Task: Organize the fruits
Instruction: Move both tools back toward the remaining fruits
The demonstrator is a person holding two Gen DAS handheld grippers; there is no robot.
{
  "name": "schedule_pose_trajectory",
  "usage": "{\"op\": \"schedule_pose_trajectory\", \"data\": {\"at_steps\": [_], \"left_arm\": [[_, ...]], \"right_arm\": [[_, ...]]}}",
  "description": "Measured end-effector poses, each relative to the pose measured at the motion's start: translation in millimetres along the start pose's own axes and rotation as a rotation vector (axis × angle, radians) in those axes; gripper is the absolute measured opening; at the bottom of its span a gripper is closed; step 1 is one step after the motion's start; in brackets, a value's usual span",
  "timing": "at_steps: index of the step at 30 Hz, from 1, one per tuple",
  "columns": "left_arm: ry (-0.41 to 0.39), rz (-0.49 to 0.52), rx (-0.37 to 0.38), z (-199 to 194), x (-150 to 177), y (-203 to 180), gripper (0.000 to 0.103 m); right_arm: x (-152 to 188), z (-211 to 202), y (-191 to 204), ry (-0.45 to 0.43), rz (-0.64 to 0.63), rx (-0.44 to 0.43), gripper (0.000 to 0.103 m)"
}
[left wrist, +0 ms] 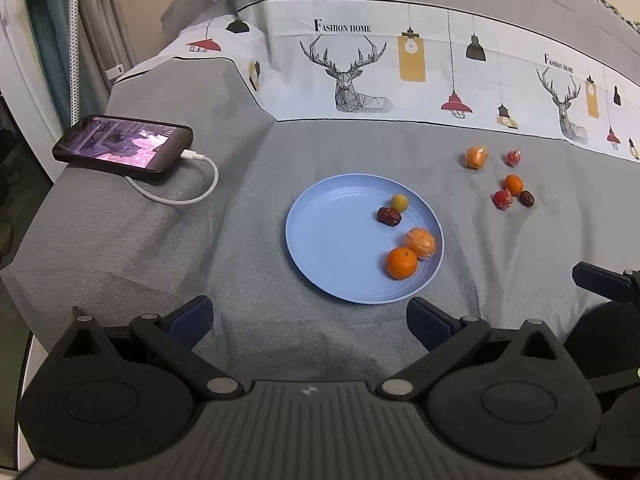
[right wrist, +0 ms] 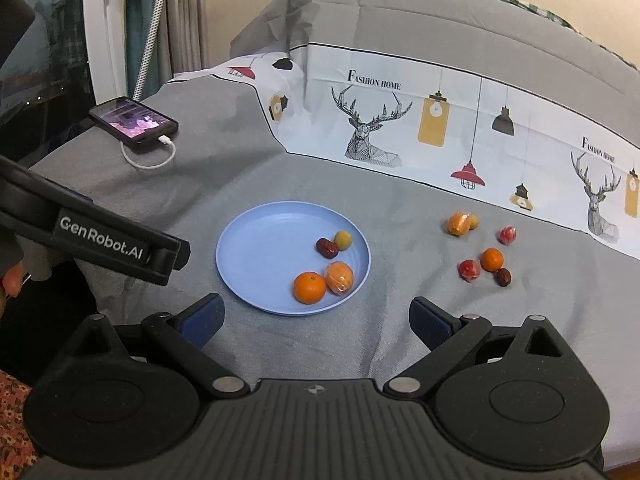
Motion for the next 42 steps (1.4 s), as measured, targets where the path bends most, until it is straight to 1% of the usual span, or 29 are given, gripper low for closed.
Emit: {"op": "schedule_pose_trajectory", "data": {"at_steps": [17, 25, 32, 37, 39, 42], "left_arm": [[0.015, 0.003, 0.003, 6, -1, 1, 0.103], [0.034, 0.007, 0.001, 14, 0, -1, 0.103], [0.052, 0.023, -0.003, 21, -1, -5, 0.103], [0.067, 0.044, -0.008, 28, -3, -13, 0.103], [0.075, 0.059, -0.003, 32, -6, -20, 0.103], [0.081, 0.081, 0.016, 38, -13, -35, 0.103]], "right_arm": [[2, 7, -2, 0.031, 0.009, -0.017, 0.099], [3, 13, -5, 0.048, 0.031, -0.021, 0.099], [7, 21, -15, 0.061, 0.075, -0.025, 0.099], [7, 23, -32, 0.046, 0.115, 0.002, 0.099], [7, 21, -47, 0.033, 0.136, 0.035, 0.099], [9, 17, -80, 0.018, 0.193, 0.096, 0.099]]}}
Point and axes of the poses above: each gripper's, at about its wrist camera, not at the fingertips, and z roughly the way its jaws point, y to its left, x to its underside, the point moved 3 cm from there along z, roughly the way its jaws point, and after that the axes turned 13 degrees about -x, right-handed, at the moved point
